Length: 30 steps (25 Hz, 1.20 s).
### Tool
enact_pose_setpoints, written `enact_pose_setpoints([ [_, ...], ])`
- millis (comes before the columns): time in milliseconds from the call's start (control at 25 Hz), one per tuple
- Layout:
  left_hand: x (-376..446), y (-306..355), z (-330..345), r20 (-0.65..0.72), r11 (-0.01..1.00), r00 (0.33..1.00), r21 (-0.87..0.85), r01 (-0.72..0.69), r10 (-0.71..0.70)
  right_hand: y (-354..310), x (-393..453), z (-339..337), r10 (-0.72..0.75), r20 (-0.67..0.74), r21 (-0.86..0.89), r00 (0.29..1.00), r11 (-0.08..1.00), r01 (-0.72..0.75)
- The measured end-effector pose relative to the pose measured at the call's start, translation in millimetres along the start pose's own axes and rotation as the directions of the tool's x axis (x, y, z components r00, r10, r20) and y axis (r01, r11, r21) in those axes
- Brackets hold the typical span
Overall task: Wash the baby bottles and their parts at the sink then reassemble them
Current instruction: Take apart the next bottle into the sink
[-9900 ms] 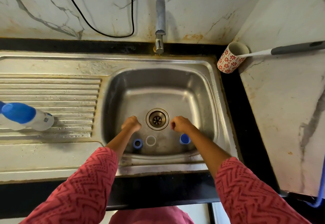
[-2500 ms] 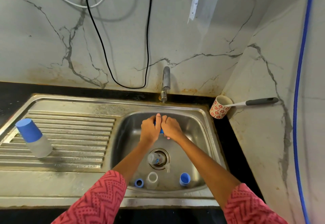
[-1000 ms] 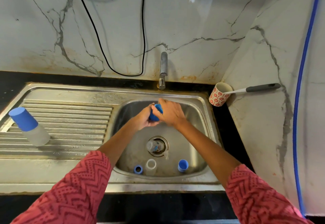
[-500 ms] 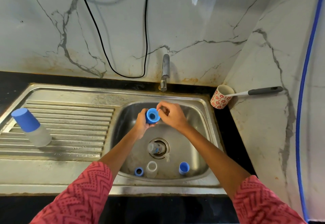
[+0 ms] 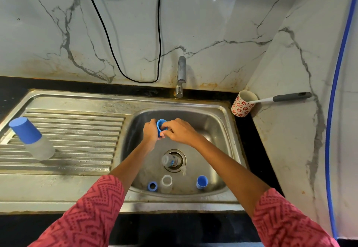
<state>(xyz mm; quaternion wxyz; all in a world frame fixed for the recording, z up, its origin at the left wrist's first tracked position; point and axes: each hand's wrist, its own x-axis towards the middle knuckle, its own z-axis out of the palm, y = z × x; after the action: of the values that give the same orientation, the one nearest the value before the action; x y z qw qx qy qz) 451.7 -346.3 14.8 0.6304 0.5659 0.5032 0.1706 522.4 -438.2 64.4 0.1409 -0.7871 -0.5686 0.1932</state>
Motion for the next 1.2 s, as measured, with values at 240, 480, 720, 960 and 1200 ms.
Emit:
enact_pose_setpoints([
  [240, -1.9, 24.3, -1.6, 0.078, 0.872, 0.979, 0.446, -0.202, 0.188, 0.3, -5.9, 19.2, 0.214, -0.33, 0.186, 0.919, 0.97, -0.159],
  [480, -13.2, 13.9, 10.3, 0.358, 0.714, 0.878, 0.519, -0.469, 0.317, -1.9, 14.8, -0.7, 0.615, -0.07, 0.292, 0.785, 0.765, -0.574],
  [720, -15.0, 10.0, 20.0, 0.508, 0.408, 0.805, 0.694, -0.593, 0.306, 11.0, 12.3, -8.9, 0.686, 0.335, 0.499, 0.645, 0.452, -0.74],
  [960, -16.8, 26.8, 24.4, 0.469, 0.438, 0.855, 0.735, -0.517, 0.22, 21.8, 10.1, 0.6, 0.574, -0.048, 0.26, 0.818, 0.798, -0.545],
  [1200, -8.2, 47.5, 8.0, 0.683, 0.851, 0.702, 0.479, -0.218, -0.205, 22.9, 1.8, -10.9, 0.343, -0.264, 0.075, 0.901, 0.939, -0.335],
])
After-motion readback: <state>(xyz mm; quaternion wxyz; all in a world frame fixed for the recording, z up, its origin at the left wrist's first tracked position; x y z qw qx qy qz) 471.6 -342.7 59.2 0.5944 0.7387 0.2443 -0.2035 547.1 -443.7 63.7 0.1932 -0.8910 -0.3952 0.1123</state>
